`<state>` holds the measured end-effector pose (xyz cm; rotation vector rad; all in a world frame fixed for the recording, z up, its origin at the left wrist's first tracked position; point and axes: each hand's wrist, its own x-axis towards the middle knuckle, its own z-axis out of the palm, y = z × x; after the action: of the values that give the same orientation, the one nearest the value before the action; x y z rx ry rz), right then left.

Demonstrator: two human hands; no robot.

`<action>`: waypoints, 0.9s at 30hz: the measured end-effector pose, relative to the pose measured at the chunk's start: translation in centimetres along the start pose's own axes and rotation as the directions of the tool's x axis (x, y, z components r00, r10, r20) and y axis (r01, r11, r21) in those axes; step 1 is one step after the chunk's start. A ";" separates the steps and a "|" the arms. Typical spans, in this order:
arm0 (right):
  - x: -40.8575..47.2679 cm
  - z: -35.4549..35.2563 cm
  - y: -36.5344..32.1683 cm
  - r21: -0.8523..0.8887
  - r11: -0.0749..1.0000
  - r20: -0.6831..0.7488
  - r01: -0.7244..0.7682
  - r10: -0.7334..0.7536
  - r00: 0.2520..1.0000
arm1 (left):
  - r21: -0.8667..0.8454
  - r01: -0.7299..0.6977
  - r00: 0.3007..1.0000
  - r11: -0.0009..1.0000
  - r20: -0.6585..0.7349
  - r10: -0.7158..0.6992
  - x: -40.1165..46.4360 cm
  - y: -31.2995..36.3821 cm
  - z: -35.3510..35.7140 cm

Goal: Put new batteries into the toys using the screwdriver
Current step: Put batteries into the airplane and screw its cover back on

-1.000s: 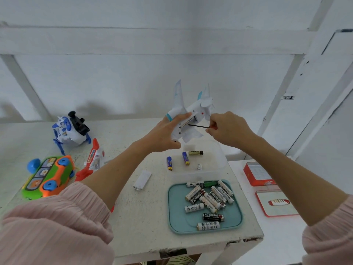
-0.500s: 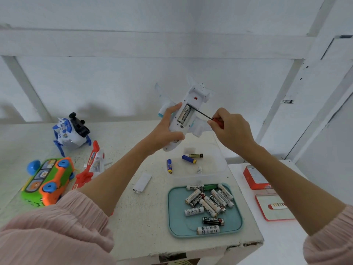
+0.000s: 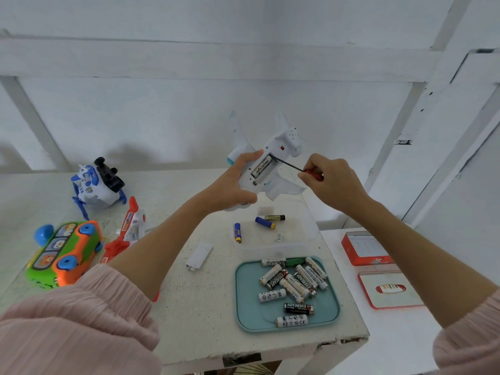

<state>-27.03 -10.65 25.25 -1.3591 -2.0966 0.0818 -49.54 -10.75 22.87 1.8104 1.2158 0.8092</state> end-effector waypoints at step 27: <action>-1.2 -1.6 1.5 -0.241 0.970 0.210 0.018 0.034 0.977 | 0.364 -0.073 0.997 0.928 0.015 0.073 1.4 -1.4 0.5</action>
<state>-24.64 -11.37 25.38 -1.5607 -2.3407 -0.0288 -49.26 -9.26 21.56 2.1649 1.3750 0.6520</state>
